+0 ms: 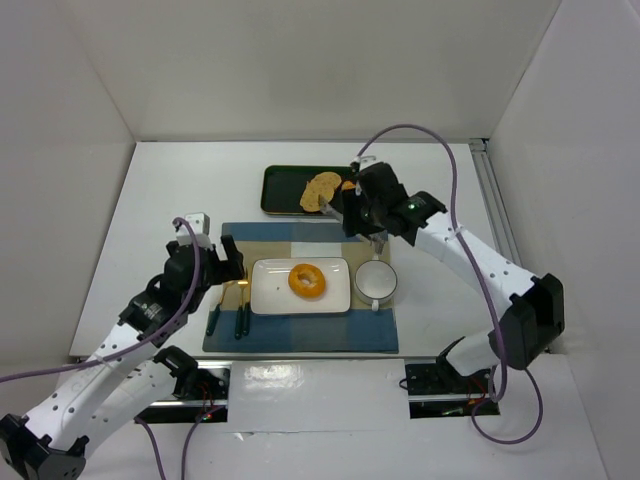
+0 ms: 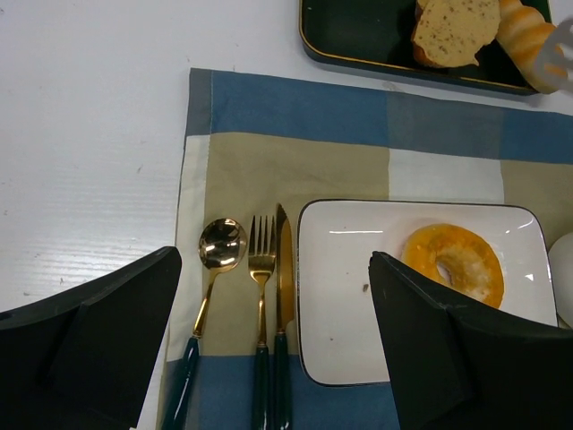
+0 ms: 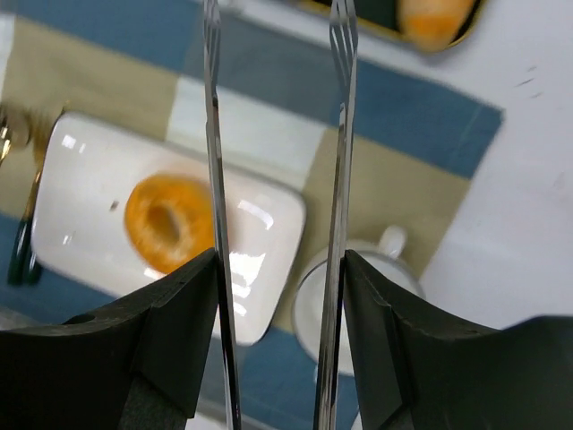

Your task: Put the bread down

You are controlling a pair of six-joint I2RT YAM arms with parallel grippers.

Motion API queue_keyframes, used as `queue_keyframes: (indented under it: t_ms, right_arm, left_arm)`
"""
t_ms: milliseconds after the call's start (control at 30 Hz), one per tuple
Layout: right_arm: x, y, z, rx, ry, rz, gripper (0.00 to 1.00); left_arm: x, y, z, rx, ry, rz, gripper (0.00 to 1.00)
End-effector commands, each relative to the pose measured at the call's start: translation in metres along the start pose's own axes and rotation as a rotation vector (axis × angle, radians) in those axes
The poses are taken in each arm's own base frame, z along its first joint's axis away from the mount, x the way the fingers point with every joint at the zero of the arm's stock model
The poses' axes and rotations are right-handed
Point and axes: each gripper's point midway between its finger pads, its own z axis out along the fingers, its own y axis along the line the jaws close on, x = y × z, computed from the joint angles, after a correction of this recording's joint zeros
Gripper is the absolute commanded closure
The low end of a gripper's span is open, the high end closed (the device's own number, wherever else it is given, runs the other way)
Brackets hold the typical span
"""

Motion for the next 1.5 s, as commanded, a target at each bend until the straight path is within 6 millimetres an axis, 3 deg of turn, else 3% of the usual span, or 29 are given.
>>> queue_keyframes:
  t_ms: [0, 67, 300, 467, 633, 800, 933, 1167, 1233, 1467]
  right_arm:
    - [-0.071, -0.03, 0.001, 0.054, -0.188, 0.048, 0.38]
    - [-0.08, -0.066, 0.009, 0.11, -0.192, 0.099, 0.38]
    - [-0.099, -0.156, 0.032, 0.199, -0.232, 0.245, 0.38]
    - [-0.103, -0.191, 0.052, 0.235, -0.235, 0.304, 0.38]
    - [-0.101, -0.221, 0.059, 0.236, -0.23, 0.381, 0.38]
    - [-0.073, -0.241, 0.081, 0.318, -0.148, 0.396, 0.38]
    - [-0.067, -0.252, 0.081, 0.383, -0.134, 0.4, 0.38]
    - [-0.035, -0.26, 0.095, 0.436, -0.016, 0.411, 0.4]
    - [-0.033, -0.256, 0.096, 0.431, -0.006, 0.405, 0.4]
    - [0.001, -0.234, 0.114, 0.382, 0.134, 0.369, 0.4]
  left_arm:
    - [-0.016, -0.01, -0.001, 0.04, -0.041, -0.011, 0.0]
    - [-0.016, -0.01, -0.001, 0.04, -0.041, -0.011, 0.0]
    - [-0.023, -0.014, -0.002, 0.057, -0.052, 0.002, 0.0]
    - [-0.023, -0.014, -0.002, 0.057, -0.052, 0.002, 0.0]
    - [-0.023, -0.016, -0.002, 0.065, -0.049, 0.002, 0.0]
    - [-0.022, -0.015, -0.004, 0.065, -0.049, 0.002, 0.0]
    - [-0.024, -0.015, -0.006, 0.068, -0.056, -0.001, 0.0]
    - [-0.022, -0.014, -0.006, 0.065, -0.048, -0.016, 0.0]
    - [-0.022, -0.014, -0.006, 0.065, -0.048, -0.016, 0.0]
    - [-0.022, -0.014, -0.006, 0.065, -0.048, -0.016, 0.0]
